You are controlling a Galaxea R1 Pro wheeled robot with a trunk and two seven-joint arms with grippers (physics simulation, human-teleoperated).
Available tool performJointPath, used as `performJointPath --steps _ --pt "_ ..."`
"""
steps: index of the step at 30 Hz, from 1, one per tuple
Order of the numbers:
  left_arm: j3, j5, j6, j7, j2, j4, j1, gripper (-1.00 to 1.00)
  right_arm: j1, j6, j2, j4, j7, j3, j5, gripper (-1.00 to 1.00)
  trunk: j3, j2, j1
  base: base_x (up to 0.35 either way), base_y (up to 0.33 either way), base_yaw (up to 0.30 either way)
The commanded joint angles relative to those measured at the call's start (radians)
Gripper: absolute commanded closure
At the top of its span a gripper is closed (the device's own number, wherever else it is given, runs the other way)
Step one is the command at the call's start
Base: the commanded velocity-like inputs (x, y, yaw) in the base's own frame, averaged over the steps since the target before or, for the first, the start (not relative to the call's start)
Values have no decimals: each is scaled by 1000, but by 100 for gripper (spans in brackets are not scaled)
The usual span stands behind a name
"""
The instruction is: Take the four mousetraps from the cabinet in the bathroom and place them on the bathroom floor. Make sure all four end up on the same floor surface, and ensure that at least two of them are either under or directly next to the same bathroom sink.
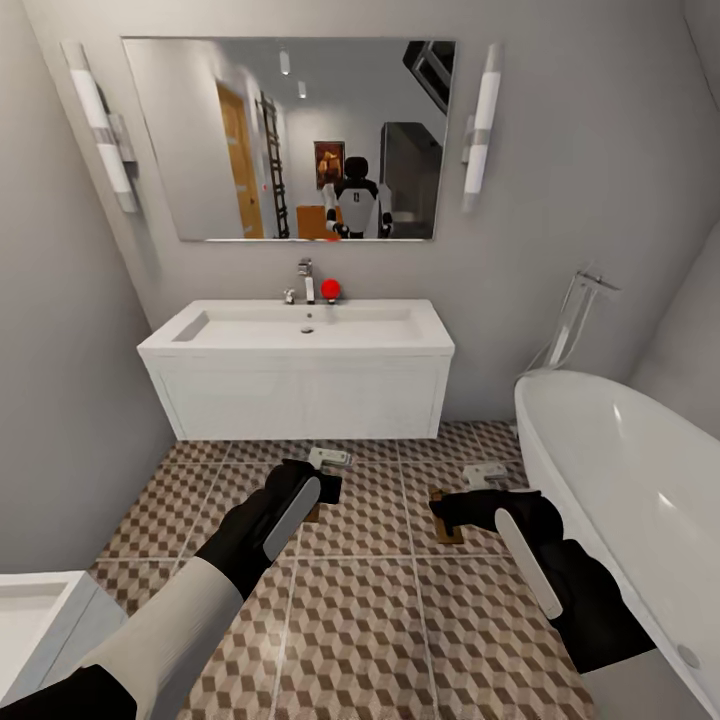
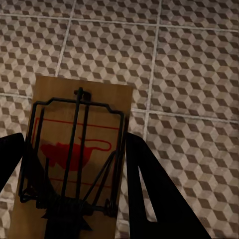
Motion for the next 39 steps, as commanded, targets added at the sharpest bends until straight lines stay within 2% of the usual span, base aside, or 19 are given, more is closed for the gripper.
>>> performJointPath --steps 1,7,19,39 --pt "-2 8 3 12 0 -1 -1 100 -1 3 -1 -1 -12 2 -13 100 -3 -1 0 0 0 0" --pt "-2 10 3 45 -3 -2 -1 100 -1 5 -1 -1 -12 2 -13 100 -13 -1 0 0 0 0" --pt "-2 11 3 54 -5 -2 -1 100 -1 6 -1 -1 -12 2 -13 100 -32 -1 0 0 0 0" --pt "-2 10 4 54 -6 -1 -2 100 -1 6 -1 -1 -12 2 -13 100 -128 -141 77 0 0 0"
